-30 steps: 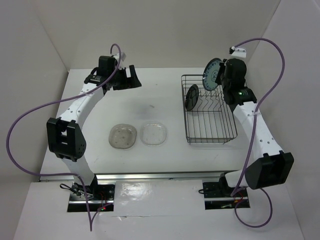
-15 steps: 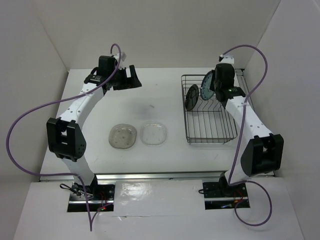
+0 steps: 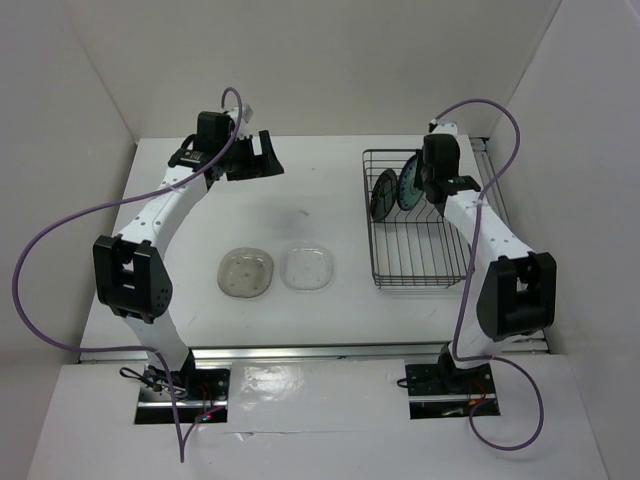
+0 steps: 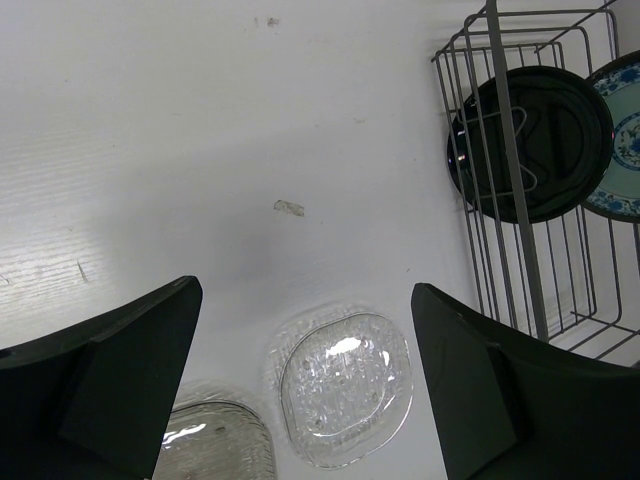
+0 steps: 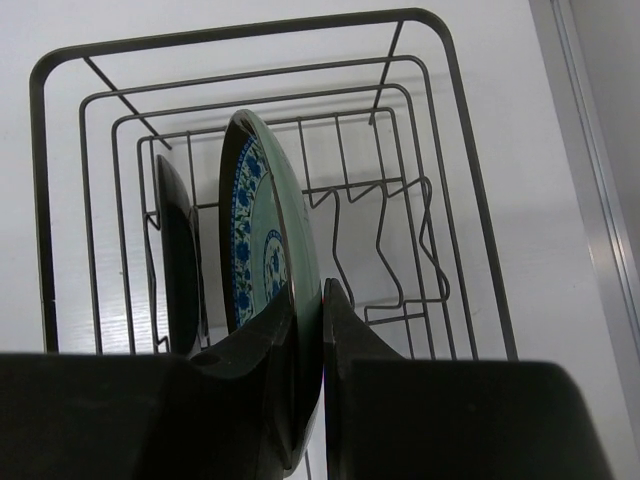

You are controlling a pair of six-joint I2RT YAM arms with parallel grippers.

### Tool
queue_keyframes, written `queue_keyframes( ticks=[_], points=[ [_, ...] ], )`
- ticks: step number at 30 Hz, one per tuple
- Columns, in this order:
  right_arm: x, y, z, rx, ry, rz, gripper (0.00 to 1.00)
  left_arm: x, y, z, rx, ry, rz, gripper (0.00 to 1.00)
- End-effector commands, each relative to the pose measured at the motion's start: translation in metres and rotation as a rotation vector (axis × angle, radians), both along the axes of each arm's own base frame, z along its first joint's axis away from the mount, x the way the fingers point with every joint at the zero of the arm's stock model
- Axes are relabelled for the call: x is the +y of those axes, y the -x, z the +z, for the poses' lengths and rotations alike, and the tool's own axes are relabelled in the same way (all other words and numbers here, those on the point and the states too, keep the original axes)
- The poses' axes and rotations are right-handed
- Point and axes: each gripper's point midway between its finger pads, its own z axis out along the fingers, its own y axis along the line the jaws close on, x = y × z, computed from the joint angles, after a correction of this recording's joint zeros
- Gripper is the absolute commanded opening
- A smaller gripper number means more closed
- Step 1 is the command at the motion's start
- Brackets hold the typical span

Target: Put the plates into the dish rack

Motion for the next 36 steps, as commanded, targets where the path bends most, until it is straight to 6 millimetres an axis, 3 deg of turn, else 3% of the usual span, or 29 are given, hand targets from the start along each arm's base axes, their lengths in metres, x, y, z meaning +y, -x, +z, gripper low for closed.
queue_keyframes(
  ticks=[1, 10, 13, 15, 16, 20, 21, 27, 31, 33, 34, 35, 36],
  points=[
    [0.002, -0.017, 0.018, -0.089, -0.017, 0.003, 0.04, -0.004, -0.005, 0.018, -0.056, 0.003, -0.03, 1.0],
    [0.004, -0.026, 0.009, -0.076, -0.02, 0.011, 0.11, 0.001, -0.005, 0.012, -0.045, -0.023, -0.013, 1.0],
    [0.005, -0.031, 0.004, -0.076, -0.02, 0.011, 0.19, 0.003, -0.004, 0.01, -0.037, -0.03, -0.005, 1.0],
    [0.007, -0.033, 0.002, -0.078, -0.025, 0.02, 0.32, 0.005, -0.005, 0.009, -0.038, -0.036, 0.002, 1.0],
    [0.008, -0.035, 0.004, -0.089, -0.027, 0.02, 0.48, 0.007, -0.005, 0.007, -0.029, -0.048, 0.015, 1.0],
    [0.008, -0.038, 0.01, -0.107, -0.029, 0.021, 0.64, 0.016, -0.006, 0.009, -0.039, -0.084, 0.051, 1.0],
    [0.008, -0.038, 0.01, -0.107, -0.029, 0.021, 0.64, 0.017, -0.004, 0.014, -0.05, -0.081, 0.051, 1.0],
    [0.003, -0.035, 0.039, -0.161, -0.018, 0.006, 0.73, 0.031, -0.005, 0.025, -0.071, -0.121, 0.128, 1.0],
    [-0.002, -0.025, 0.065, -0.207, -0.034, -0.031, 0.73, 0.048, 0.004, 0.023, -0.016, -0.155, 0.225, 1.0],
    [-0.007, -0.016, 0.084, -0.246, -0.039, -0.061, 0.79, 0.066, 0.019, 0.021, 0.025, -0.198, 0.32, 1.0],
    [-0.01, -0.006, 0.103, -0.284, -0.042, -0.069, 0.79, 0.072, 0.032, 0.023, 0.027, -0.203, 0.342, 1.0],
    [-0.013, 0.002, 0.106, -0.287, -0.048, -0.085, 0.92, 0.082, 0.04, 0.022, 0.055, -0.185, 0.402, 1.0],
    [-0.011, 0.006, 0.117, -0.314, -0.071, -0.08, 0.97, 0.09, 0.056, 0.015, 0.106, -0.202, 0.44, 1.0]
  ],
)
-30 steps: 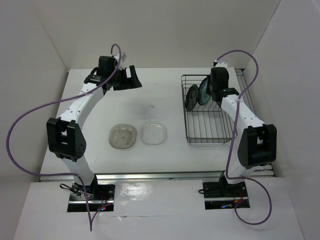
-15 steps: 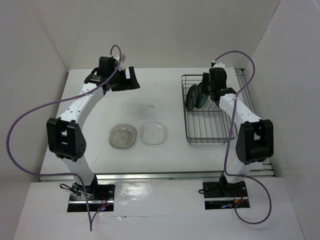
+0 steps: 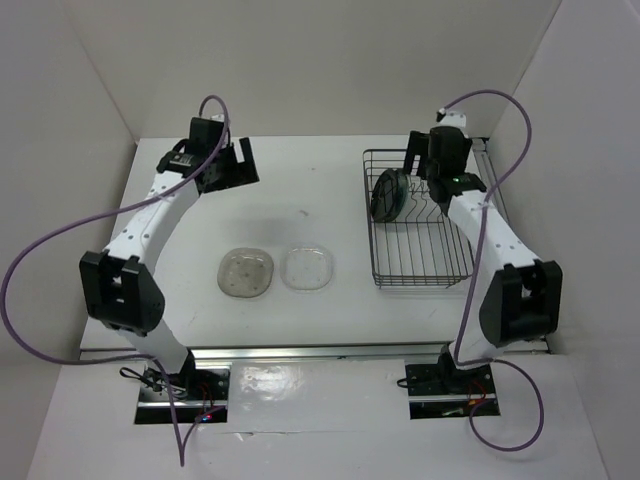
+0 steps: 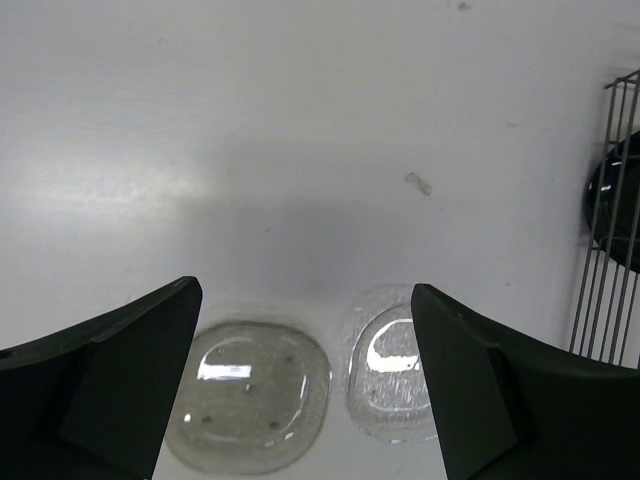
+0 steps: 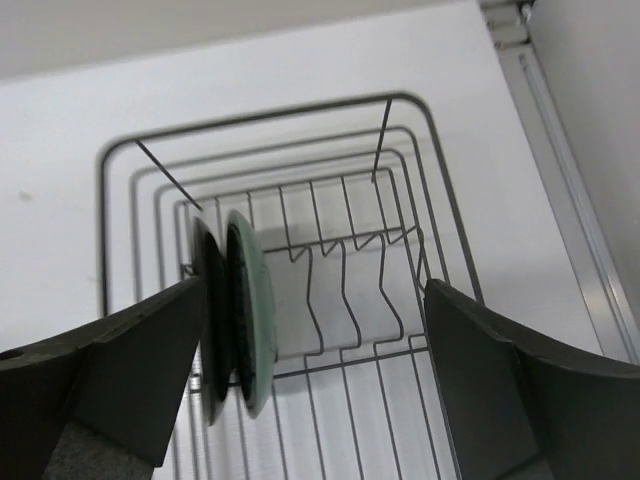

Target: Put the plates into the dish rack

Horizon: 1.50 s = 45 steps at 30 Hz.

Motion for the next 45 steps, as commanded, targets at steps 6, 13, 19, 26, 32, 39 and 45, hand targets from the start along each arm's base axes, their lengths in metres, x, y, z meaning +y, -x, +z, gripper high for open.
queue_keyframes(
  ticks=[6, 13, 19, 26, 32, 39, 45],
  points=[
    [0.043, 0.06, 0.111, -0.285, -0.17, 0.203, 1.0, 0.052, 0.122, -0.021, 0.117, 0.001, 0.27, 1.0],
    [0.133, 0.093, 0.108, -0.266, -0.294, 0.615, 1.0, 0.057, 0.165, -0.087, 0.274, -0.024, 0.283, 0.99],
    [0.162, 0.104, 0.104, -0.262, -0.316, 0.693, 1.0, 0.06, 0.178, -0.121, 0.364, -0.029, 0.35, 0.98],
    [0.193, 0.126, 0.11, -0.287, -0.357, 0.77, 1.0, 0.067, 0.18, -0.158, 0.454, -0.056, 0.458, 0.94],
    [0.211, 0.139, 0.119, -0.306, -0.355, 0.813, 1.0, 0.068, 0.197, -0.197, 0.528, -0.074, 0.499, 0.88],
    [0.214, 0.148, 0.128, -0.328, -0.359, 0.835, 1.0, 0.07, 0.205, -0.21, 0.547, -0.098, 0.516, 0.74],
    [0.212, 0.155, 0.141, -0.366, -0.365, 0.848, 1.0, 0.076, 0.203, -0.204, 0.526, -0.134, 0.549, 0.71]
  ],
)
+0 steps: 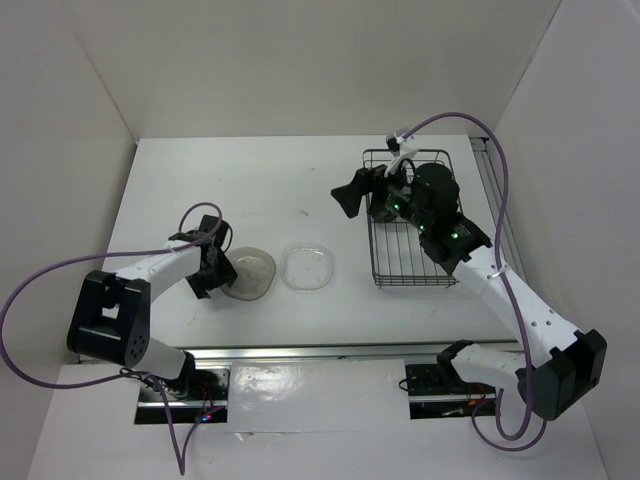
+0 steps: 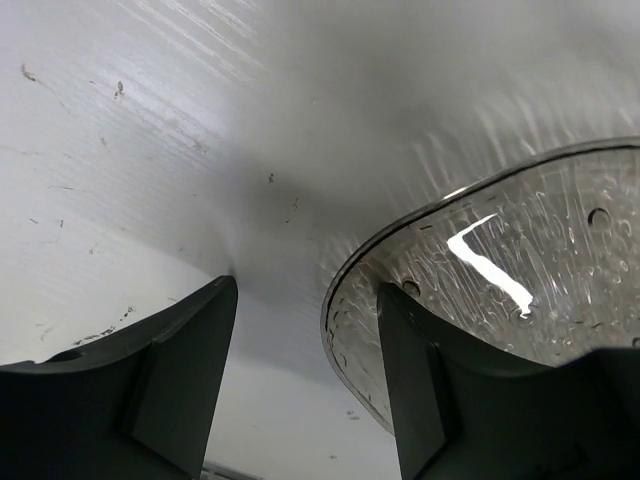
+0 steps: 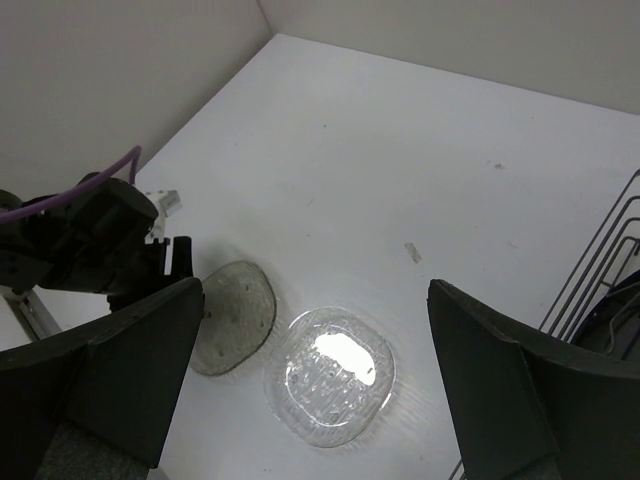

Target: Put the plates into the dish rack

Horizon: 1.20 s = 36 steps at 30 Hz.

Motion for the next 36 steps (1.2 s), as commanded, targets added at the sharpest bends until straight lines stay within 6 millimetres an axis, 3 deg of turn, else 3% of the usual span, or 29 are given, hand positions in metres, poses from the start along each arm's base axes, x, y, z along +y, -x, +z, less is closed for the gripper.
queue_keyframes(
  ticks=[1, 3, 5, 6, 8, 13, 16, 19, 21, 24, 25, 29, 36],
  points=[
    [-0.001, 0.007, 0.037, -0.103, -0.06, 0.008, 1.0, 0.012, 0.003, 0.0, 0.008, -0.072, 0.037, 0.71],
    [-0.002, 0.009, 0.04, -0.111, -0.064, 0.008, 1.0, 0.013, -0.002, 0.005, -0.014, -0.079, 0.04, 0.71],
    [0.0, 0.01, 0.039, -0.106, -0.072, 0.016, 1.0, 0.015, -0.003, 0.007, -0.025, -0.086, 0.043, 0.56],
    [0.0, 0.01, 0.039, -0.106, -0.073, 0.016, 1.0, 0.014, -0.006, 0.008, -0.035, -0.083, 0.043, 0.56],
    [0.001, 0.012, 0.039, -0.106, -0.073, 0.027, 1.0, 0.011, -0.01, 0.008, -0.051, -0.069, 0.042, 0.44],
    [0.004, 0.014, 0.043, -0.113, -0.078, 0.036, 1.0, 0.007, -0.014, 0.006, -0.057, -0.048, 0.028, 0.0],
    [0.006, 0.011, 0.038, -0.101, -0.071, 0.036, 1.0, 0.006, -0.014, 0.014, -0.084, -0.052, 0.036, 0.0],
    [0.016, 0.006, 0.017, -0.053, -0.047, 0.072, 1.0, 0.004, -0.018, 0.044, -0.183, -0.04, 0.019, 0.0],
    [0.03, 0.016, 0.018, -0.083, -0.07, 0.177, 1.0, -0.008, -0.035, 0.086, -0.36, 0.021, -0.058, 0.0],
    [0.048, 0.031, 0.017, -0.105, -0.096, 0.324, 1.0, -0.035, -0.044, 0.128, -0.544, 0.122, -0.194, 0.0],
    [0.053, 0.03, 0.01, -0.091, -0.092, 0.353, 1.0, -0.041, -0.043, 0.153, -0.639, 0.146, -0.232, 0.0],
    [0.074, 0.03, -0.003, -0.066, -0.079, 0.439, 1.0, -0.063, -0.037, 0.205, -0.855, 0.215, -0.391, 0.0],
    [0.114, 0.039, -0.02, -0.048, -0.041, 0.546, 0.97, -0.094, -0.03, 0.23, -0.974, 0.324, -0.546, 0.0]
  ],
)
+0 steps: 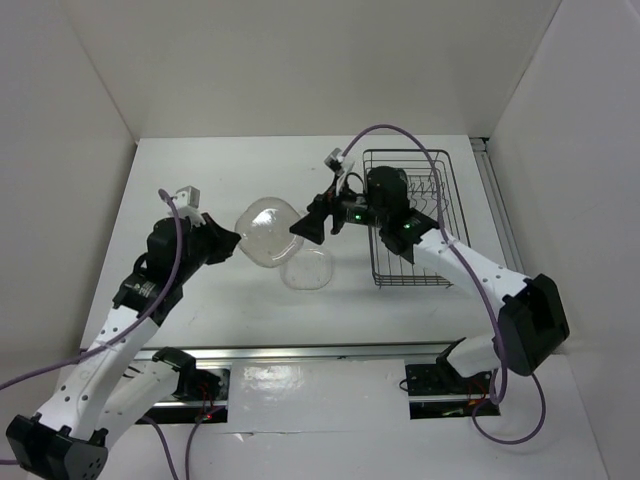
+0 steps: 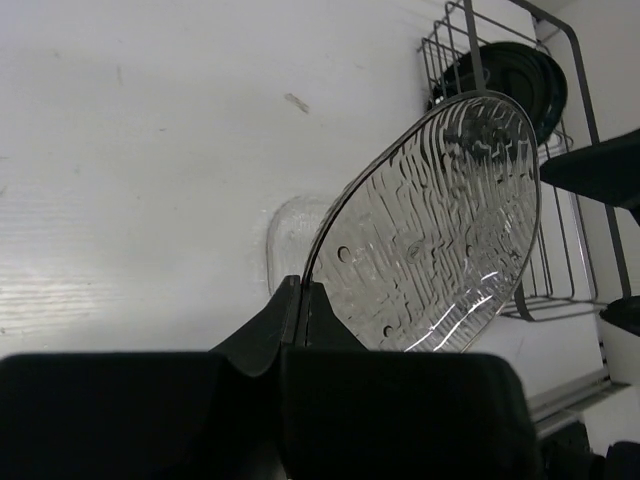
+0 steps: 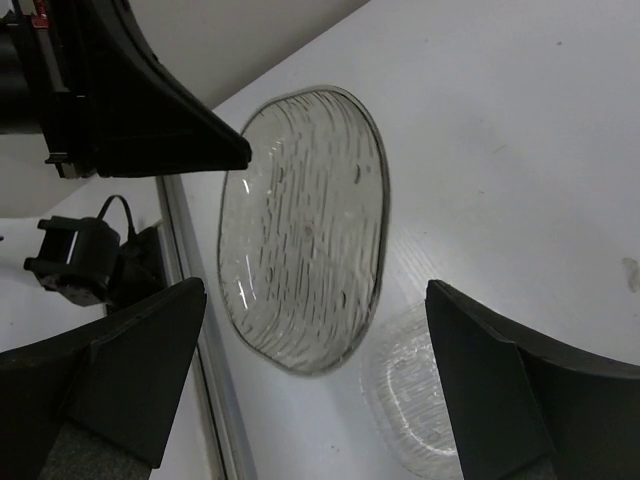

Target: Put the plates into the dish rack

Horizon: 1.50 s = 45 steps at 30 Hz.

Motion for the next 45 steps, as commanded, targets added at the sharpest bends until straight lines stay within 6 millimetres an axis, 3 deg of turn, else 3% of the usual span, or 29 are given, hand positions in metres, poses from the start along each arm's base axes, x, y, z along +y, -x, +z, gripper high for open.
queue_keyframes(
  ticks=[1, 5, 8, 13, 18, 19, 22, 23, 24, 25, 26, 27, 28, 29, 30, 31, 32, 33, 34, 37, 38, 40, 42, 43, 45],
  points=[
    [0.026, 0.014, 0.027, -0.101, -0.026, 0.079, 0.97, -0.022, 0.002, 0.01, -0.103, 0.024, -0.139, 0.0],
    [0.037, 0.014, 0.018, -0.108, 0.014, 0.059, 0.96, -0.031, 0.01, 0.025, -0.192, 0.067, -0.202, 0.0],
    [0.039, 0.014, 0.006, -0.087, 0.035, 0.049, 0.88, -0.034, 0.011, 0.022, -0.189, 0.072, -0.219, 0.0],
    [0.037, 0.008, 0.0, -0.085, 0.057, 0.017, 0.87, -0.033, 0.013, 0.025, -0.209, 0.076, -0.22, 0.0],
    [0.04, 0.004, -0.013, -0.063, 0.076, 0.019, 0.77, -0.033, 0.015, 0.032, -0.236, 0.082, -0.22, 0.0],
    [0.04, 0.004, -0.013, -0.055, 0.073, 0.017, 0.62, -0.033, 0.015, 0.032, -0.236, 0.082, -0.22, 0.0],
    [0.042, 0.004, -0.013, -0.057, 0.076, 0.005, 0.36, -0.031, 0.013, 0.026, -0.214, 0.074, -0.209, 0.0],
    [0.041, 0.002, -0.014, -0.059, 0.079, -0.01, 0.21, -0.032, 0.012, 0.021, -0.195, 0.07, -0.209, 0.0],
    [0.039, 0.001, -0.013, -0.051, 0.09, -0.019, 0.12, -0.029, 0.01, 0.015, -0.173, 0.06, -0.193, 0.0],
    [0.038, -0.001, -0.004, -0.063, 0.083, -0.034, 0.05, -0.023, 0.007, 0.017, -0.168, 0.058, -0.149, 0.01],
    [0.037, -0.002, -0.007, -0.055, 0.094, -0.045, 0.04, -0.019, 0.005, 0.013, -0.151, 0.056, -0.115, 0.11],
    [0.031, -0.007, -0.004, -0.054, 0.109, -0.089, 0.04, -0.014, 0.005, 0.007, -0.113, 0.046, -0.083, 0.57],
    [0.025, -0.01, 0.004, -0.072, 0.114, -0.121, 0.04, -0.01, 0.004, 0.004, -0.101, 0.044, -0.059, 0.79],
    [0.014, -0.023, 0.011, -0.099, 0.134, -0.217, 0.04, -0.006, 0.003, 0.002, -0.094, 0.033, -0.036, 0.95],
    [-0.004, -0.035, 0.009, -0.087, 0.163, -0.294, 0.04, -0.006, 0.003, 0.006, -0.103, 0.036, -0.036, 1.0],
    [-0.02, -0.043, 0.03, -0.115, 0.147, -0.366, 0.04, -0.006, 0.003, 0.002, -0.084, 0.03, -0.036, 1.0],
    [-0.036, -0.053, 0.038, -0.124, 0.151, -0.439, 0.04, -0.006, 0.003, 0.001, -0.084, 0.03, -0.036, 1.0],
    [-0.065, -0.07, 0.046, -0.147, 0.179, -0.586, 0.04, -0.008, 0.002, 0.002, -0.079, 0.032, -0.044, 1.0],
    [-0.09, -0.076, 0.06, -0.171, 0.218, -0.689, 0.04, -0.008, 0.002, 0.002, -0.079, 0.032, -0.045, 1.0],
    [-0.175, -0.092, 0.075, -0.198, 0.333, -1.056, 0.04, -0.014, -0.001, -0.01, -0.029, 0.035, -0.065, 1.0],
    [-0.194, -0.094, 0.085, -0.206, 0.328, -1.136, 0.04, -0.016, -0.001, -0.013, -0.019, 0.035, -0.074, 1.0],
    [-0.243, -0.101, 0.087, -0.203, 0.37, -1.289, 0.04, -0.019, -0.003, -0.019, 0.013, 0.052, -0.075, 1.0],
    [-0.271, -0.103, 0.086, -0.192, 0.381, -1.356, 0.04, -0.023, -0.001, -0.031, 0.044, 0.061, -0.09, 1.0],
    [-0.295, -0.106, 0.086, -0.182, 0.391, -1.42, 0.04, -0.023, -0.001, -0.031, 0.047, 0.068, -0.087, 1.0],
    [-0.314, -0.112, 0.074, -0.159, 0.421, -1.466, 0.04, -0.024, 0.001, -0.035, 0.058, 0.07, -0.096, 1.0]
  ],
)
